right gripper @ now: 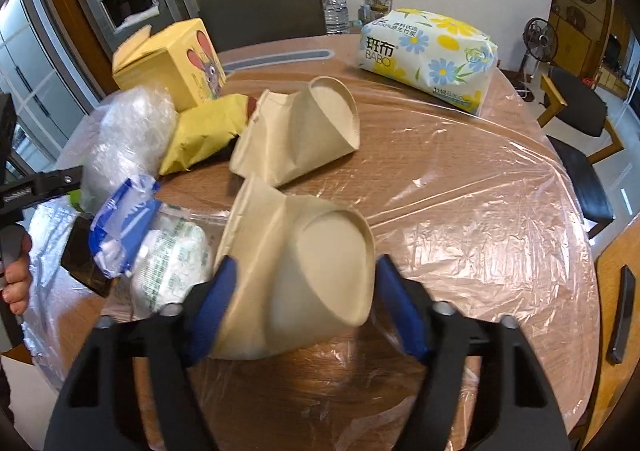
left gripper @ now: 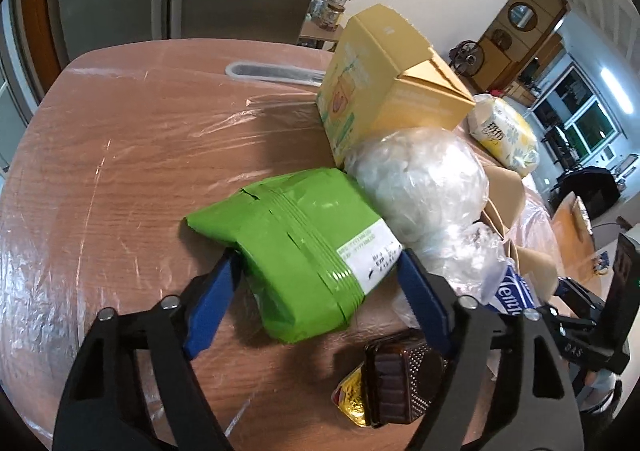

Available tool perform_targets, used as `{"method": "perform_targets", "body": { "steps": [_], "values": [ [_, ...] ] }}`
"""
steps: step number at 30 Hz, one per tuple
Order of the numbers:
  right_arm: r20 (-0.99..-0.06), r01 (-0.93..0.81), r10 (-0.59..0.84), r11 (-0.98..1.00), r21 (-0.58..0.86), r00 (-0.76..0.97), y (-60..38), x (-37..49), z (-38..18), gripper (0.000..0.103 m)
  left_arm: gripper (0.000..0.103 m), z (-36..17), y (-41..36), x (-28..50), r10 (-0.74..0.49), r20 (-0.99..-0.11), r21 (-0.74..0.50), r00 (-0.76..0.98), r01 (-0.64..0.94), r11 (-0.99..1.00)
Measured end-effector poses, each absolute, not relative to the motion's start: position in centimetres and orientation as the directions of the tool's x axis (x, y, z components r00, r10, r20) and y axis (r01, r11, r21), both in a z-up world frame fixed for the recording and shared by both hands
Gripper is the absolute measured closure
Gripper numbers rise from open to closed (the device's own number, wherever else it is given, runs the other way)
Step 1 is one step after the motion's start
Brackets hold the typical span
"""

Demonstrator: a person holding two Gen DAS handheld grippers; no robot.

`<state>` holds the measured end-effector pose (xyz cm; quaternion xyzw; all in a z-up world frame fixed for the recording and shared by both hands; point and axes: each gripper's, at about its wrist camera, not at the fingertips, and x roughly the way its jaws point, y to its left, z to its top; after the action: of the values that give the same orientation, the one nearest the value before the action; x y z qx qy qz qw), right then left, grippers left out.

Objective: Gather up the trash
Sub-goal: 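Grasp the green snack bag with the left tool while the right tool grasps the beige paper cup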

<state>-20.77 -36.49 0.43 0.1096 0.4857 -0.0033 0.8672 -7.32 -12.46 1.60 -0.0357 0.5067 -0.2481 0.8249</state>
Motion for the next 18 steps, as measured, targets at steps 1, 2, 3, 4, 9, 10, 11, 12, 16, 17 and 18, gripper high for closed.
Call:
{"method": "perform_targets", "body": {
  "steps": [1,2,3,4,9,10,11,12,16,17,18],
  "values": [
    [-0.842,0.111,0.113,0.973,0.200,0.528,-36.7,-20.7,0.4,0.055,0.027,1.6,-12.5,-7.4,-0.448,-0.817,-0.309,0.364,0.380,0.872],
    [-0.839,0.110,0.124,0.971,0.213,0.529,-36.8,-20.7,0.4,0.055,0.028,1.7,-12.5,-7.4,-0.451,-0.816,-0.309,0.362,0.387,0.869],
    [-0.839,0.108,0.126,0.971,0.214,0.530,-36.8,-20.8,0.4,0.055,0.030,1.8,-12.4,-7.4,-0.453,-0.815,-0.308,0.360,0.392,0.867],
    [-0.839,0.106,0.126,0.971,0.213,0.530,-36.9,-20.8,0.5,0.055,0.033,1.8,-12.4,-7.4,-0.456,-0.815,-0.309,0.358,0.398,0.864],
    [-0.836,0.094,0.144,0.970,0.226,0.530,-36.6,-20.9,0.7,0.056,0.043,2.1,-12.0,-7.7,-0.478,-0.806,-0.323,0.349,0.417,0.850],
    [-0.837,0.095,0.142,0.970,0.225,0.529,-36.6,-20.9,0.7,0.056,0.043,2.3,-11.8,-7.8,-0.485,-0.803,-0.328,0.347,0.423,0.845],
    [-0.838,0.099,0.137,0.970,0.222,0.528,-36.7,-20.9,0.7,0.056,0.043,2.5,-11.7,-8.0,-0.489,-0.798,-0.326,0.352,0.429,0.842],
    [-0.841,0.101,0.133,0.971,0.216,0.525,-36.7,-21.0,0.8,0.055,0.043,2.6,-11.6,-8.1,-0.481,-0.800,-0.316,0.359,0.431,0.846],
    [-0.844,0.087,0.119,0.978,0.192,0.523,-36.2,-20.8,0.9,0.055,0.006,3.9,-11.6,-8.2,-0.432,-0.803,-0.228,0.411,0.458,0.859],
    [-0.844,0.087,0.121,0.977,0.193,0.523,-36.1,-20.9,0.9,0.055,0.006,4.2,-11.9,-8.1,-0.419,-0.805,-0.199,0.420,0.475,0.857],
    [-0.844,0.087,0.123,0.977,0.196,0.522,-36.0,-20.9,0.9,0.055,0.006,4.4,-12.3,-7.8,-0.406,-0.814,-0.176,0.415,0.490,0.854]
  ]
}}
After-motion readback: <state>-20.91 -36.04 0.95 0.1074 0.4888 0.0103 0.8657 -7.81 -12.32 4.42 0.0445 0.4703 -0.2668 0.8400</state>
